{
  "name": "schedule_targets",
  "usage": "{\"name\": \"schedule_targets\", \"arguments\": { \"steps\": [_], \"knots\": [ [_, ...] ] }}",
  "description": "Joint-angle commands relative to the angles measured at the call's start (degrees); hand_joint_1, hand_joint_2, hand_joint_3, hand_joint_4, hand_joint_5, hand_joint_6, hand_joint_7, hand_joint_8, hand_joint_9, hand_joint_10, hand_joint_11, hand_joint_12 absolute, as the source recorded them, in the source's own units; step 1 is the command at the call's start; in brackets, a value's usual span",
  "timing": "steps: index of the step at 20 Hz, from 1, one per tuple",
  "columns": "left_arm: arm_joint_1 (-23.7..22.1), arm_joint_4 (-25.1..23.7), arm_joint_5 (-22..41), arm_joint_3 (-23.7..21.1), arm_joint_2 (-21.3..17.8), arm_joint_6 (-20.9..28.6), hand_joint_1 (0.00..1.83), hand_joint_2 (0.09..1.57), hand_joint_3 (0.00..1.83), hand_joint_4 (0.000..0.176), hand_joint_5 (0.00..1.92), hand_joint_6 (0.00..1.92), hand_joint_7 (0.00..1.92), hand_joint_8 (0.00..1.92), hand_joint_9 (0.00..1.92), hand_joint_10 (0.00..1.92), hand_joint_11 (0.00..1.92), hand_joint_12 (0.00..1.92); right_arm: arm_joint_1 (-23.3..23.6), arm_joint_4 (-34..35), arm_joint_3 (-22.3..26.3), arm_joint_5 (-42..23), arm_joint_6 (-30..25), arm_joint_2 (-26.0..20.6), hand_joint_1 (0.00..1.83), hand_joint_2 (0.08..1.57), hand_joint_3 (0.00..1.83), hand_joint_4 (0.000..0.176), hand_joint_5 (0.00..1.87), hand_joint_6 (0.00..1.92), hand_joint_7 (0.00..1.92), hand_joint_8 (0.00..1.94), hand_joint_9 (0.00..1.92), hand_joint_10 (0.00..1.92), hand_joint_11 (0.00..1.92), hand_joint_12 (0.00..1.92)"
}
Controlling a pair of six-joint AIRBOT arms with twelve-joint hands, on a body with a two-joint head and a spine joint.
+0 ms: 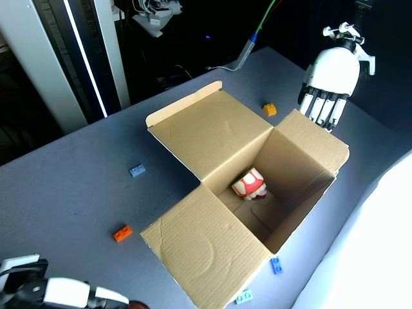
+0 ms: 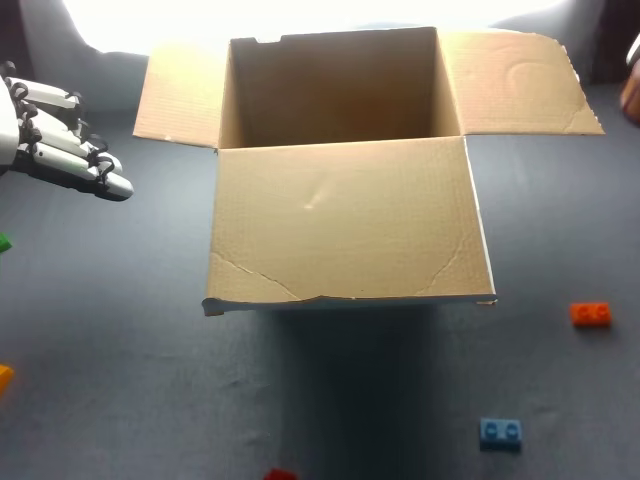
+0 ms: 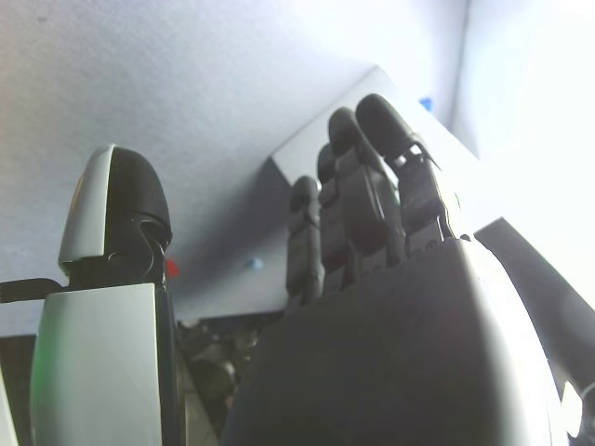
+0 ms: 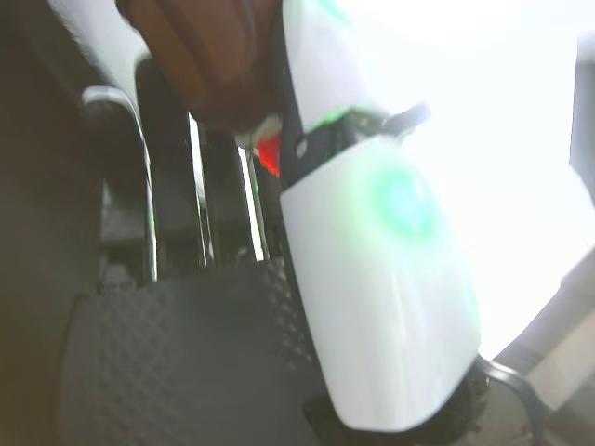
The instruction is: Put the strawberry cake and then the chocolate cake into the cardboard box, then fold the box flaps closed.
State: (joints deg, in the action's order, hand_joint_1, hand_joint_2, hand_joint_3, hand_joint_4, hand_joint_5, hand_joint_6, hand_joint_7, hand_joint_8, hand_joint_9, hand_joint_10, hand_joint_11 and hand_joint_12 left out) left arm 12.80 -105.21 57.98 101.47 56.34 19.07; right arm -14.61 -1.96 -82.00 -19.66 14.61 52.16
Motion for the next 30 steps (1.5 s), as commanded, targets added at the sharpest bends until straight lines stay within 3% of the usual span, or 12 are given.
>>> {"name": "schedule_targets", "arguments": {
  "steps": [1, 10, 19, 20, 23, 24, 26, 29, 30],
  "knots": [
    [-0.3, 4.2, -0.1, 0.2, -0.1, -0.4, 1.09, 1.06, 0.00, 0.054, 0.19, 0.01, 0.26, 0.00, 0.38, 0.00, 0.00, 1.25, 1.3, -0.2, 0.1, -6.4, -0.6, -1.3, 1.33, 1.22, 0.00, 0.000, 0.76, 1.17, 0.81, 1.32, 0.68, 1.58, 0.36, 1.79],
    [-0.3, 4.4, -0.1, 0.1, 0.0, -0.4, 1.10, 1.08, 0.00, 0.041, 0.18, 0.00, 0.24, 0.00, 0.36, 0.00, 0.00, 1.23, 14.0, -7.8, 2.3, -4.8, -0.6, -0.5, 1.33, 1.22, 0.00, 0.000, 0.77, 1.15, 0.80, 1.32, 0.69, 1.57, 0.40, 1.72],
    [-0.3, 6.7, -0.9, 0.1, 0.2, -0.4, 1.13, 1.07, 0.00, 0.045, 0.18, 0.00, 0.24, 0.00, 0.36, 0.00, 0.00, 1.23, 18.7, -7.9, 8.1, -1.6, 2.2, 4.5, 1.34, 1.19, 0.00, 0.000, 0.79, 1.17, 0.87, 1.18, 0.75, 1.49, 0.44, 1.68],
    [-0.3, 7.3, -1.0, 0.0, 0.2, -0.4, 1.13, 1.06, 0.00, 0.044, 0.19, 0.00, 0.25, 0.00, 0.37, 0.00, 0.00, 1.23, 19.2, -7.9, 8.5, -1.5, 2.6, 5.2, 1.21, 1.19, 0.00, 0.000, 0.79, 1.22, 0.88, 1.21, 0.69, 1.25, 0.44, 1.68],
    [-0.4, 7.7, -1.3, 0.0, 0.2, -0.4, 1.15, 1.06, 0.00, 0.046, 0.19, 0.01, 0.25, 0.00, 0.35, 0.00, 0.00, 1.21, 20.1, -7.9, 8.5, -0.2, 2.7, 7.6, 1.17, 1.21, 0.00, 0.011, 0.76, 1.29, 0.84, 1.26, 0.67, 1.15, 0.41, 1.70],
    [-0.4, 7.7, -1.3, 0.0, 0.3, -0.4, 1.16, 1.04, 0.00, 0.049, 0.20, 0.01, 0.25, 0.00, 0.36, 0.01, 0.00, 1.21, 20.1, -7.9, 8.5, 0.0, 3.0, 8.1, 1.30, 1.20, 0.00, 0.000, 0.77, 1.23, 0.85, 1.20, 0.71, 1.44, 0.39, 1.73],
    [-0.4, 7.7, -1.4, 0.0, 0.3, -0.7, 1.18, 1.04, 0.00, 0.043, 0.21, 0.01, 0.26, 0.00, 0.36, 0.01, 0.00, 1.24, 19.9, -7.9, 8.4, 0.1, 4.7, 9.7, 1.19, 1.18, 0.00, 0.000, 0.81, 1.19, 0.89, 1.22, 0.67, 1.23, 0.41, 1.71],
    [-0.4, 7.7, -1.8, -0.2, 0.3, -1.1, 1.17, 1.04, 0.00, 0.044, 0.21, 0.00, 0.25, 0.00, 0.35, 0.00, 0.00, 1.23, 19.1, -7.8, 7.8, 0.1, 6.1, 11.8, 1.17, 1.21, 0.00, 0.015, 0.76, 1.30, 0.85, 1.24, 0.65, 1.18, 0.42, 1.69],
    [-0.4, 7.7, -1.9, -0.2, 0.3, -1.1, 1.18, 1.04, 0.00, 0.042, 0.20, 0.00, 0.26, 0.00, 0.34, 0.00, 0.00, 1.19, 18.9, -7.8, 7.3, 0.3, 6.5, 12.5, 1.32, 1.21, 0.00, 0.000, 0.73, 1.30, 0.83, 1.21, 0.71, 1.51, 0.41, 1.73]
  ]
}}
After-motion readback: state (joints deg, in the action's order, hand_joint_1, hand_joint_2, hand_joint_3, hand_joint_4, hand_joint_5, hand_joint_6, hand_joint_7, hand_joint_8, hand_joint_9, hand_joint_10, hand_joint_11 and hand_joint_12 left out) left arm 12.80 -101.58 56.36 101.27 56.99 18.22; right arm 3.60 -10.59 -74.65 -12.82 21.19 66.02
